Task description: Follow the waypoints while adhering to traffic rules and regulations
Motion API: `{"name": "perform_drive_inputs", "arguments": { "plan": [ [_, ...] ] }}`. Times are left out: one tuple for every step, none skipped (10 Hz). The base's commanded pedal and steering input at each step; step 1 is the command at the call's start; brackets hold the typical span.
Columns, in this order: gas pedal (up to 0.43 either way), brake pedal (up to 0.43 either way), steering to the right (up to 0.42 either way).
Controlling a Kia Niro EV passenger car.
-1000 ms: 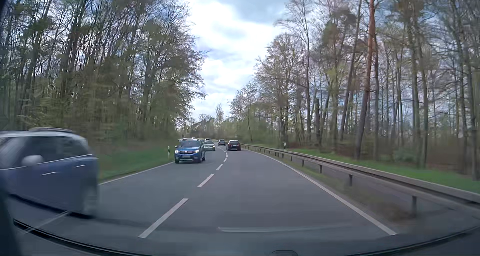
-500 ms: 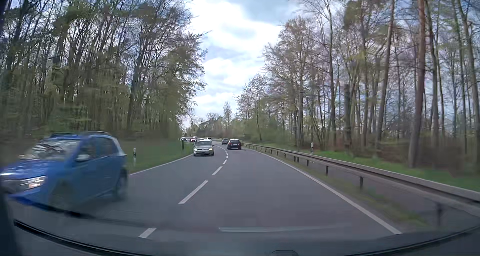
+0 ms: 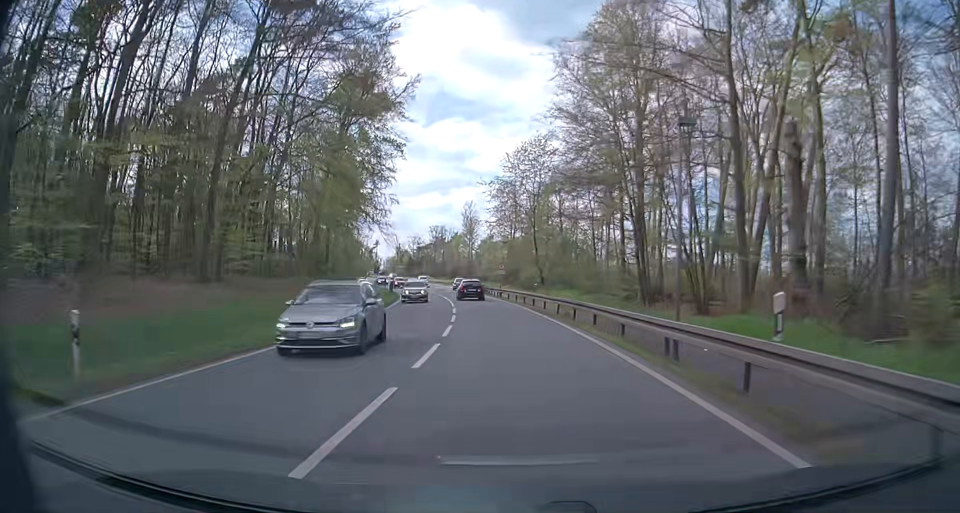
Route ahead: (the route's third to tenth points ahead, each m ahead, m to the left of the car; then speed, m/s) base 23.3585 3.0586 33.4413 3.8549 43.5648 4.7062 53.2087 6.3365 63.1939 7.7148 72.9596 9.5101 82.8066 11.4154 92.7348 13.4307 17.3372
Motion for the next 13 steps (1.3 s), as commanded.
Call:
{"name": "perform_drive_inputs", "arguments": {
  "plan": [
    [0.008, 0.000, -0.018],
    [0.008, 0.000, -0.018],
    [0.008, 0.000, -0.018],
    [0.008, 0.000, -0.018],
    [0.008, 0.000, -0.018],
    [0.008, 0.000, -0.018],
    [0.008, 0.000, -0.018],
    [0.008, 0.000, -0.018],
    [0.008, 0.000, -0.018],
    [0.008, 0.000, -0.017],
    [0.008, 0.000, -0.017],
    [0.008, 0.000, -0.017],
    [0.008, 0.000, -0.016]
  ]
}}
